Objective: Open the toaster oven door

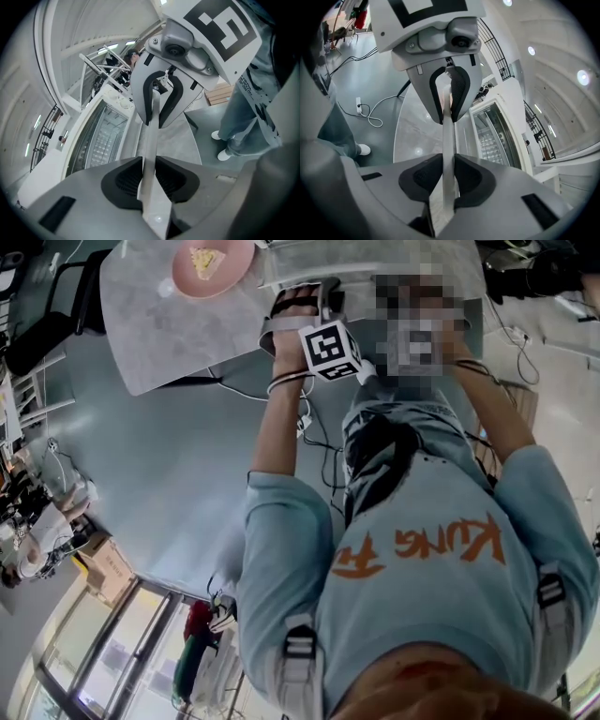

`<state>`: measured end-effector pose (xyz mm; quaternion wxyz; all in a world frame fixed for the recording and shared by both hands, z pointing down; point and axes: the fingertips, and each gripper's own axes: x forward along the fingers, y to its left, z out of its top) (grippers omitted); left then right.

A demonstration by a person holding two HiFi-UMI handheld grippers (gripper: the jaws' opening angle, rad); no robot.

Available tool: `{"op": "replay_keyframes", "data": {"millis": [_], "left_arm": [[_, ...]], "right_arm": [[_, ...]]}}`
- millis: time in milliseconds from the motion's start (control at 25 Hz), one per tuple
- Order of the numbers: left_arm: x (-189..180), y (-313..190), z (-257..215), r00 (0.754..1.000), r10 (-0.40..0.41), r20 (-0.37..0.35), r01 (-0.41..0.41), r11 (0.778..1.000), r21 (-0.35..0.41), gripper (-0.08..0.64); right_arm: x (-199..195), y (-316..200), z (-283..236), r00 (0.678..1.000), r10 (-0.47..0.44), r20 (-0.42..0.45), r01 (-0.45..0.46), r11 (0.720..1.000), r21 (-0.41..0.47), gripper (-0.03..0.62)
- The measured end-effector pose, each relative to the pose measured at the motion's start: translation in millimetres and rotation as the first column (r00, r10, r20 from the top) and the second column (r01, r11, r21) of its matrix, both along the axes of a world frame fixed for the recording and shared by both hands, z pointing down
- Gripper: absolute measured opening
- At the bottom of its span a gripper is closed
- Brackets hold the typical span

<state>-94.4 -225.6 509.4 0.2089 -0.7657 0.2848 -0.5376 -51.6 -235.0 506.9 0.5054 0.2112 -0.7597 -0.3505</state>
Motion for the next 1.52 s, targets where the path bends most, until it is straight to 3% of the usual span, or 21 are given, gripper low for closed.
{"op": "replay_keyframes", "data": {"millis": [360,520,720,920,1040,1120,1240,1520], "left_arm": [[6,21,30,0.999,-0.038,-0.02,0.038,0.999,-0.019,0.084],[7,22,37,0.999,-0.042,-0.015,0.042,0.999,0.023,0.084],[1,29,65,0.996,-0.044,0.076,0.039,0.997,0.067,0.084],[-1,25,72,0.997,-0.057,0.046,0.05,0.99,0.132,0.084],[-5,28,79,0.994,-0.056,0.091,0.039,0.984,0.174,0.089],[-3,32,88,0.992,-0.044,0.12,0.023,0.984,0.174,0.111],[1,41,104,0.99,-0.011,0.139,-0.008,0.991,0.134,0.198],[2,51,115,0.992,0.011,0.129,-0.025,0.994,0.103,0.266]], "right_arm": [[7,19,33,1.0,0.02,-0.014,-0.019,1.0,0.016,0.074],[7,21,44,0.999,0.039,-0.017,-0.039,0.998,0.051,0.075],[7,27,65,0.998,0.068,-0.005,-0.067,0.996,0.059,0.094],[1,30,83,0.998,0.061,-0.011,-0.06,0.996,0.062,0.135],[1,37,95,0.999,0.042,-0.025,-0.041,0.997,0.062,0.168],[3,41,102,0.999,0.035,-0.022,-0.033,0.998,0.06,0.198],[7,47,114,0.999,0.031,-0.024,-0.03,0.999,0.045,0.243],[5,51,122,0.999,0.037,-0.011,-0.036,0.998,0.057,0.28]]}}
